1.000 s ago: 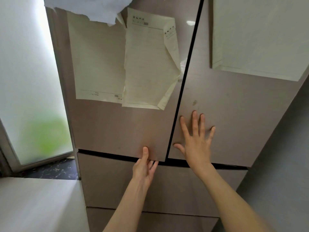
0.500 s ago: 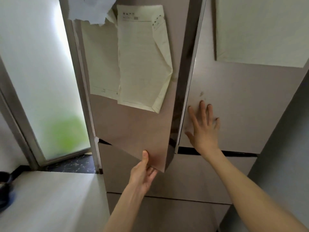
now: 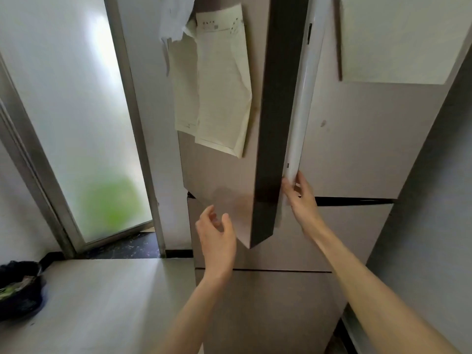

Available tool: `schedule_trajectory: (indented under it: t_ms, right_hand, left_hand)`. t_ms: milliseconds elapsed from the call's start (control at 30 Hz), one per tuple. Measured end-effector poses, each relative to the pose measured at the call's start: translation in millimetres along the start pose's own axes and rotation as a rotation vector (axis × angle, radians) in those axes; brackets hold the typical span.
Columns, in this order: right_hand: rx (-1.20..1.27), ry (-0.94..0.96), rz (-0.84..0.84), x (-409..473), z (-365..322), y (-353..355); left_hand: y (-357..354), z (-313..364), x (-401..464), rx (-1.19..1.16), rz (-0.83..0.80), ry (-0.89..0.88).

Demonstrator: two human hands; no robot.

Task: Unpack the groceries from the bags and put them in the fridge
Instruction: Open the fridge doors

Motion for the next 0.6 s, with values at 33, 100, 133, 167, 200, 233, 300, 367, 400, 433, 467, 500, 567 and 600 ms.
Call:
schedule_trajectory:
  t_ms: [33,100,133,167,200,233,300,367,400,433,467,500,567,600]
  right_hand:
    - [-0.019,0.000,0.025,-10.5,-4.1,-4.0]
    - [-0.040,-0.008,0.073,-31.7,-12.7,-14.3]
    - [-0.054,-0.009,0.092,-41.0,-16.8,-19.4]
    - [-0.066,-0.006,0.109,-49.4,-20.6,-24.3]
    - [-0.084,0.004,0.123,-57.4,-24.8,-29.2]
    - [-0.105,0.022,0.131,-64.6,-29.7,-34.3]
    - [-0.147,0.071,0.118,-77.2,-39.4,-45.1]
    - [-0.174,0.156,0.091,-89.3,-52.8,-55.0]
    - [-0.184,0.203,0.077,-94.4,-59.3,-59.4]
    - [-0.197,0.247,0.057,-98.9,-65.1,-64.2]
    - [-0.214,0.285,0.029,-101.9,-69.9,-69.8]
    - [-0.231,0.311,-0.008,-105.6,-74.7,-76.1]
    - [-0.341,0.390,-0.037,-114.5,-85.7,-87.8]
    - [-0.456,0.477,0.000,-118.7,-93.7,-92.6]
  left_hand:
    - [9.9,23.8,-4.9,0.069,0.022,-0.220]
    - [22.6,66.7,-18.9,0.233,0.021,-0.701]
    - [25.2,83.1,-27.6,0.318,-0.008,-0.926]
    - [26.1,97.5,-35.3,0.405,-0.053,-1.107]
    - [26.0,110.0,-39.7,0.493,-0.089,-1.236]
    - [26.0,121.4,-40.9,0.575,-0.110,-1.313]
    - [29.5,137.8,-31.6,0.699,-0.111,-1.330]
    - [40.5,146.4,-14.4,0.770,-0.097,-1.239]
    - [47.9,147.7,-5.7,0.800,-0.087,-1.187]
    - [56.3,147.7,0.7,0.831,-0.075,-1.143]
    - [64.9,146.5,5.3,0.857,-0.064,-1.105]
    - [73.2,145.4,8.4,0.871,-0.056,-1.069]
    - [88.4,143.8,13.6,0.865,-0.038,-0.999]
    - [95.6,143.0,16.8,0.852,-0.027,-0.966]
Point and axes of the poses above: each hand's wrist, its own x-axis towards the middle knuckle, its own y-axis out of the back of the hand, z = x × y, the point moved 6 cm from there along x, towards the middle knuckle, and after that the axes turned 6 degrees about -x, right-handed, at the moved point
